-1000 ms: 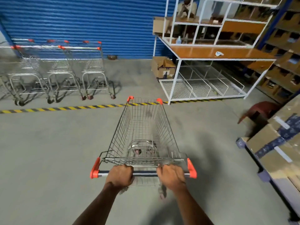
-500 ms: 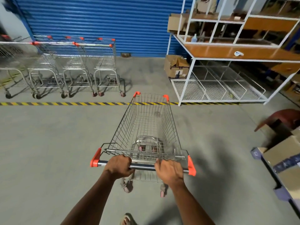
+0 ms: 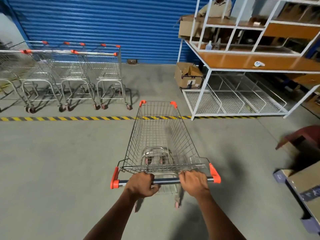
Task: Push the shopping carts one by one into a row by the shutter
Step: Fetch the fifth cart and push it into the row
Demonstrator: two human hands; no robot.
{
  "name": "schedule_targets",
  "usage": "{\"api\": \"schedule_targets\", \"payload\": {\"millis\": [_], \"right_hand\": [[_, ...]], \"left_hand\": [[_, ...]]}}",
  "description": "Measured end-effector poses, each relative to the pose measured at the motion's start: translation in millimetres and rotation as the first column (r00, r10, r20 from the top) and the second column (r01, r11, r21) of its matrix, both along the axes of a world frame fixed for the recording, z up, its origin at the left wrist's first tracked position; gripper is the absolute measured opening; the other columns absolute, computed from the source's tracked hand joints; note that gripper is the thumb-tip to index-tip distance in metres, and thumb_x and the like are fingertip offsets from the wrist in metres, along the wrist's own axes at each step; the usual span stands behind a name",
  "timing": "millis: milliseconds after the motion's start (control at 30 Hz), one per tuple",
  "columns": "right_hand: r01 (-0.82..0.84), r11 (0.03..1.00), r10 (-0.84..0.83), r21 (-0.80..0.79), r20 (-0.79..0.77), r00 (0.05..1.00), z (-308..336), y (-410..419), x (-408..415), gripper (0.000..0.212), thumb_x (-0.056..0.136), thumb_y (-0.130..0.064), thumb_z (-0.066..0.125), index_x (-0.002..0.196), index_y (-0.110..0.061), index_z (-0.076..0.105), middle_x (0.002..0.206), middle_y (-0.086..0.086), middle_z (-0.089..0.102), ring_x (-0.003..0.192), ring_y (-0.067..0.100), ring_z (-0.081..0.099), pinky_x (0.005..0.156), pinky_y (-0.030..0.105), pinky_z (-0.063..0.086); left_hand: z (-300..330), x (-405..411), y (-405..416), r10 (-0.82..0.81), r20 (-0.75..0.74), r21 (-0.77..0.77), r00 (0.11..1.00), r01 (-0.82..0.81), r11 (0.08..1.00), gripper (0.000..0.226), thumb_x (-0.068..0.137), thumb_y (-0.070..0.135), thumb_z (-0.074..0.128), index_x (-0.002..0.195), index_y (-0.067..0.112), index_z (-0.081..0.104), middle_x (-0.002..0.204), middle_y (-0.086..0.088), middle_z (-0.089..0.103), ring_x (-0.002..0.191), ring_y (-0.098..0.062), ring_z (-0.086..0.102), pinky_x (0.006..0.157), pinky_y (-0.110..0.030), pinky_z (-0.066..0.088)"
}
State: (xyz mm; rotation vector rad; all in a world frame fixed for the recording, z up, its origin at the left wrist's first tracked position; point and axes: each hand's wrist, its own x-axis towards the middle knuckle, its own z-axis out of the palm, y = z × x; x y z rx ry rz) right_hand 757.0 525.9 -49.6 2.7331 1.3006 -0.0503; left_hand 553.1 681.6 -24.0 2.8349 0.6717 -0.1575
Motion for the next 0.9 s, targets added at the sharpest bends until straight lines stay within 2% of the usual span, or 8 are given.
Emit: {"api": "schedule_targets", "payload": {"millis": [100, 200, 333, 433, 600, 700, 767, 900], "right_hand": [[-0.025, 1.0, 0.025, 0.004, 0.01, 1.0, -1, 26, 20, 0.056, 0.095, -0.044, 0.027, 0.069, -0.018, 0.069, 0.065, 0.003, 0.07, 0.059, 0.021, 0.069, 0.053, 0.03, 0.038], [-0.133, 0.991, 0.131, 0.023, 0.072, 0.989, -7, 52, 44, 0.065, 0.095, -0.042, 0.011, 0.081, -0.02, 0.07, 0.074, 0.002, 0.071, 0.067, 0.023, 0.069, 0.057, 0.031, 0.032], [-0.101, 0.994, 0.1, 0.035, 0.034, 0.994, -7, 93, 77, 0.061, 0.096, -0.043, 0.017, 0.076, -0.019, 0.069, 0.068, 0.0, 0.069, 0.062, 0.022, 0.068, 0.054, 0.029, 0.035], [-0.218, 0.974, 0.215, 0.057, 0.058, 0.975, -11, 128, 107, 0.071, 0.094, -0.037, 0.001, 0.09, -0.02, 0.07, 0.079, 0.002, 0.071, 0.07, 0.026, 0.068, 0.059, 0.03, 0.03], [-0.199, 0.979, 0.196, 0.051, 0.048, 0.979, -9, 191, 157, 0.063, 0.093, -0.037, 0.012, 0.078, -0.017, 0.071, 0.071, 0.005, 0.072, 0.063, 0.027, 0.069, 0.056, 0.03, 0.03], [-0.147, 0.988, 0.145, 0.052, 0.04, 0.989, -1, 226, 189, 0.056, 0.097, -0.041, 0.023, 0.063, -0.019, 0.062, 0.057, 0.0, 0.062, 0.05, 0.021, 0.059, 0.051, 0.026, 0.034], [-0.187, 0.982, 0.186, 0.034, 0.03, 0.982, 3, 248, 212, 0.055, 0.1, -0.044, 0.021, 0.065, -0.022, 0.057, 0.057, -0.002, 0.056, 0.05, 0.019, 0.055, 0.051, 0.026, 0.04], [-0.188, 0.981, 0.188, 0.04, -0.011, 0.982, 6, 296, 257, 0.065, 0.099, -0.048, 0.017, 0.079, -0.019, 0.071, 0.071, 0.002, 0.071, 0.065, 0.021, 0.068, 0.056, 0.029, 0.04]], "left_hand": [[0, 19, 31, 0.0, 0.0, -0.071, 1.0, 0.0, 0.997, 0.066, 0.084, 0.08, 0.035, 0.092, 0.022, 0.065, 0.072, 0.004, 0.066, 0.066, -0.016, 0.064, 0.066, -0.032, 0.058], [2, 41, 60, 0.019, -0.016, -0.13, 1.0, -0.021, 0.991, 0.067, 0.081, 0.082, 0.042, 0.093, 0.022, 0.069, 0.071, 0.006, 0.067, 0.065, -0.013, 0.064, 0.063, -0.028, 0.056], [5, 74, 99, 0.068, -0.034, -0.192, 0.997, -0.073, 0.979, 0.052, 0.08, 0.07, 0.057, 0.088, 0.022, 0.072, 0.068, 0.008, 0.066, 0.06, -0.007, 0.06, 0.054, -0.02, 0.042], [3, 102, 131, 0.098, -0.07, -0.181, 0.993, -0.11, 0.977, 0.04, 0.08, 0.061, 0.058, 0.09, 0.023, 0.07, 0.071, 0.009, 0.065, 0.064, -0.006, 0.061, 0.055, -0.018, 0.042], [2, 153, 183, 0.149, -0.103, -0.11, 0.983, -0.16, 0.981, 0.032, 0.087, 0.053, 0.057, 0.099, 0.026, 0.066, 0.078, 0.01, 0.059, 0.072, -0.007, 0.059, 0.064, -0.021, 0.045], [2, 185, 215, 0.173, -0.124, -0.051, 0.977, -0.18, 0.982, 0.033, 0.089, 0.055, 0.055, 0.102, 0.027, 0.066, 0.085, 0.009, 0.06, 0.077, -0.011, 0.06, 0.071, -0.026, 0.05], [3, 207, 235, 0.184, -0.13, -0.023, 0.974, -0.188, 0.982, 0.035, 0.089, 0.056, 0.053, 0.101, 0.026, 0.067, 0.085, 0.007, 0.062, 0.078, -0.013, 0.061, 0.071, -0.028, 0.05], [8, 250, 272, 0.22, -0.129, 0.023, 0.967, -0.219, 0.975, 0.04, 0.085, 0.056, 0.052, 0.097, 0.022, 0.068, 0.093, -0.002, 0.07, 0.086, -0.023, 0.067, 0.074, -0.033, 0.052]]}}
